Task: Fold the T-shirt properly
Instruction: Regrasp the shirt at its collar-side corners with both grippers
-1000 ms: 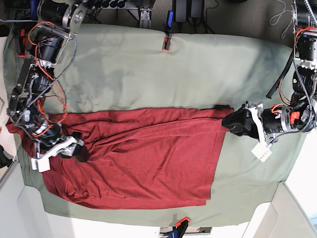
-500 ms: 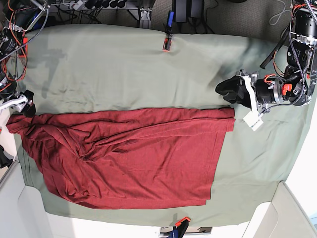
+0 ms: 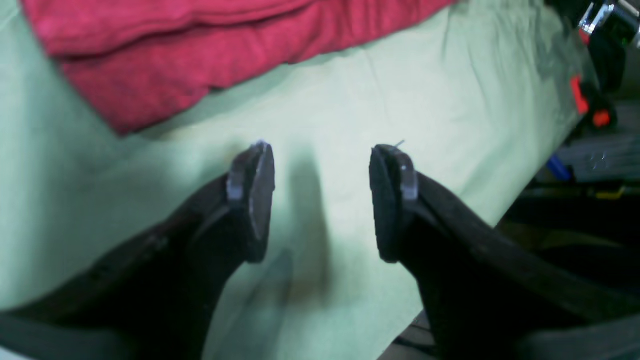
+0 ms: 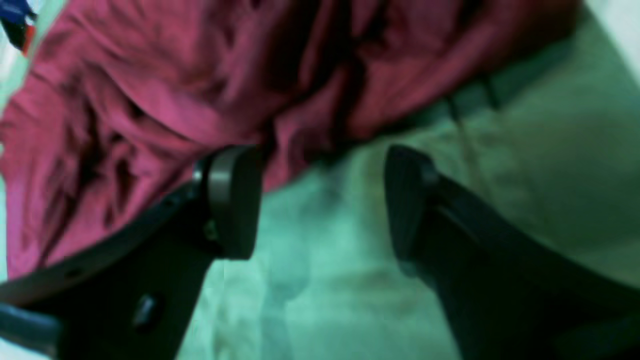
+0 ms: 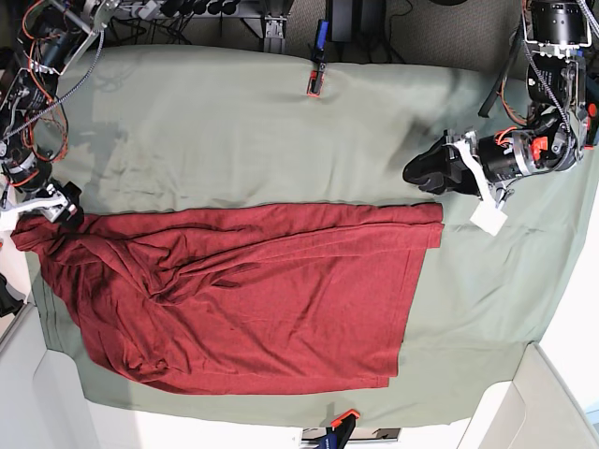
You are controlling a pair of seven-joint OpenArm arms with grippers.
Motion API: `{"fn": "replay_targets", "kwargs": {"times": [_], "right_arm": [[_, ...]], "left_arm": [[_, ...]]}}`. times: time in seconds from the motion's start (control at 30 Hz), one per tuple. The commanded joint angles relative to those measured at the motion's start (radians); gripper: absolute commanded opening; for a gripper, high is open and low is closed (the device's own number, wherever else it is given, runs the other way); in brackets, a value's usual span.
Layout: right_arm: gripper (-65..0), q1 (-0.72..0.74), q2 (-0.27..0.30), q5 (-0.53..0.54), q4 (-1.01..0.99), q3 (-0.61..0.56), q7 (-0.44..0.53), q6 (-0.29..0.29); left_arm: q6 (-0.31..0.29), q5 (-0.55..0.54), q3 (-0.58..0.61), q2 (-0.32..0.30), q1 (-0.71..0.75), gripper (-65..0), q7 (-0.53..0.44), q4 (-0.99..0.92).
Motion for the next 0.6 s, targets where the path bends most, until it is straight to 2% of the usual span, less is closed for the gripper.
{"fn": "replay_targets", "kwargs": {"times": [0.0, 0.23, 0.57], "right_arm": [[-26.0, 0.029, 0.018, 0.007, -0.002, 0.002, 0.015, 0.000], [-26.0, 0.076, 0.019, -0.010, -0.043, 0.002, 0.025, -0.011], [-26.0, 0.105, 0.018, -0.015, -0.053, 0.002, 0.028, -0.011]], "left_arm": [[-0.006, -0.024, -0.019, -0.007, -0.016, -31.5, -0.019, 0.011], [-0.006, -0.002, -0.031, 0.035, -0.020, -31.5, -0.053, -0.105], [0.001, 0.178, -0.077, 0.130, -0.084, -31.5, -0.143, -0.146]]}}
